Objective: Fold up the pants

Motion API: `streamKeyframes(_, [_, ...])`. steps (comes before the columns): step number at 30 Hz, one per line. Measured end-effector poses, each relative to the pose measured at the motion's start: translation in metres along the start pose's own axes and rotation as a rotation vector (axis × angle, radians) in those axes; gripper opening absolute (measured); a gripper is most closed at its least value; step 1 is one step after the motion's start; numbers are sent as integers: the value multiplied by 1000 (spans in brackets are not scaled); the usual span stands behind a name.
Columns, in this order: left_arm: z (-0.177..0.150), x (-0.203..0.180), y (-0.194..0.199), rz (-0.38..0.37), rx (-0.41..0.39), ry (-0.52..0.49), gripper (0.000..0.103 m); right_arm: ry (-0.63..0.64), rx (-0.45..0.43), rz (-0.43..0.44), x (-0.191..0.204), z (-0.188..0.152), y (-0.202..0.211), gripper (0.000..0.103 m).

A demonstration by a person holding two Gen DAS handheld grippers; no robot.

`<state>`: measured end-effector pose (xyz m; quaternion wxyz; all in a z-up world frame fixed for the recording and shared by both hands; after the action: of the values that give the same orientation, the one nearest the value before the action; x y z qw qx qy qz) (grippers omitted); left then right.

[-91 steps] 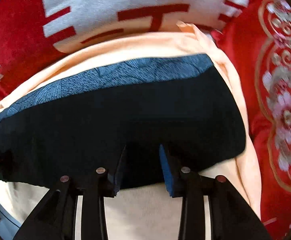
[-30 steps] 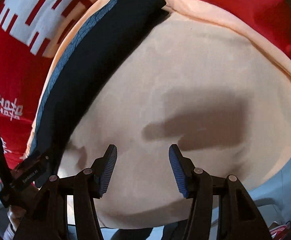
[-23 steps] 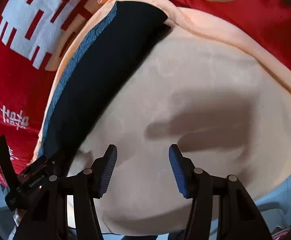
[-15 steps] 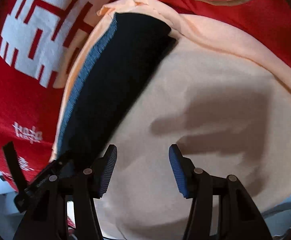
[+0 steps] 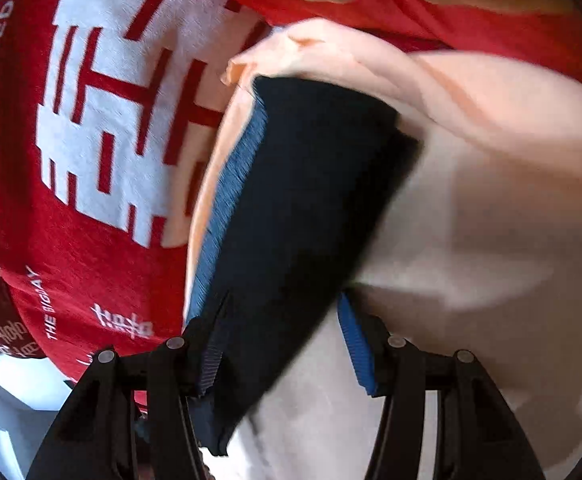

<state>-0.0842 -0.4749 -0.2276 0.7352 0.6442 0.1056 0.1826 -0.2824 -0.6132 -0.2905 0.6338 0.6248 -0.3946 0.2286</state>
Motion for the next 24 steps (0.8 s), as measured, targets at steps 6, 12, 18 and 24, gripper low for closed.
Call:
streamKeyframes(6, [-2, -4, 1, -4, -18, -6, 103, 40, -12, 23, 17, 13, -17, 59])
streamKeyframes(12, [6, -12, 22, -45, -36, -16, 72, 52, 37, -30, 30, 15, -13, 17])
streamKeyframes(18, [14, -40, 18, -145, -103, -31, 72, 247, 2, -70, 81, -6, 0, 17])
streamKeyframes(24, [2, -49, 13, -136, -189, -50, 72, 502, -10, -177, 125, -44, -8, 16])
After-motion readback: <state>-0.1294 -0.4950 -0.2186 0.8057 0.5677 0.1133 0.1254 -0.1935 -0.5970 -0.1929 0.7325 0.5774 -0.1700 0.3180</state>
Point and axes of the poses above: each gripper's, at about its wrist camera, not at the fingertips, and y roughly against the way its jaws point, x to its left, z to its top, the point moved 4 cm from there along -y, roughly the way its jaws point, and after that the axes turned 12 degrees about -y, right-handed, at the moved point
